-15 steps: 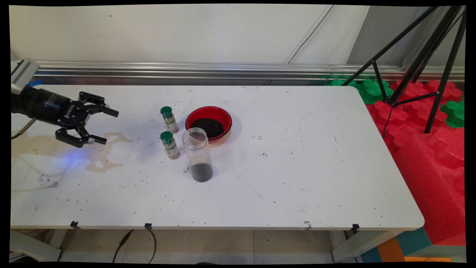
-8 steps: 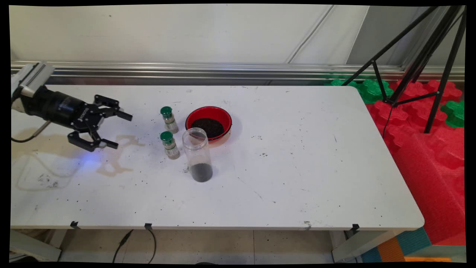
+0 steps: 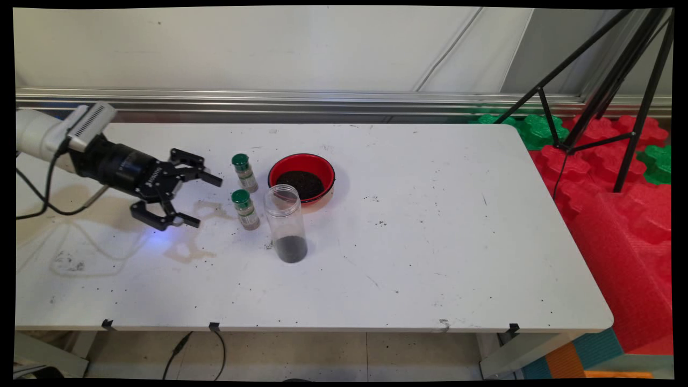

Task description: Pick up the black seasoning powder from the table

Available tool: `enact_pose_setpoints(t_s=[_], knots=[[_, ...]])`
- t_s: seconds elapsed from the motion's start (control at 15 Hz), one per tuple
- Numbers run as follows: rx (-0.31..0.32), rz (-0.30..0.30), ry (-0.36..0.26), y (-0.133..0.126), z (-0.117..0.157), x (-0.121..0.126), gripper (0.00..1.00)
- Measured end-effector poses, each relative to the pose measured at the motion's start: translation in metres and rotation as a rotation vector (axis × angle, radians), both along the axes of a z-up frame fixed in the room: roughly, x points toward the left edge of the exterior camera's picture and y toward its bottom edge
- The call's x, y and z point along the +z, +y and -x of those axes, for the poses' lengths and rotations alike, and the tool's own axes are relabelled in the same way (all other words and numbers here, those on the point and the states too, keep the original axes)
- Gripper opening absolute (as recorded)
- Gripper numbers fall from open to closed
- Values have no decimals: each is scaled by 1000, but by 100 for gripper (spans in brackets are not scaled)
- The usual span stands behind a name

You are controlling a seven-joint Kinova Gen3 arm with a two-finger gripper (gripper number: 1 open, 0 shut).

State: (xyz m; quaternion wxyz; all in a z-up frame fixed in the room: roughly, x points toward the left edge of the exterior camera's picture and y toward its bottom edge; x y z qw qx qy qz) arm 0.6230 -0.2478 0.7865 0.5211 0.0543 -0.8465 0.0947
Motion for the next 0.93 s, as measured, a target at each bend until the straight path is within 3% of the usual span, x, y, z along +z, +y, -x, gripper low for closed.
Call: enact_pose_setpoints(t_s=[0.93], knots=[[-78,5,59,-39,63,-39,100]])
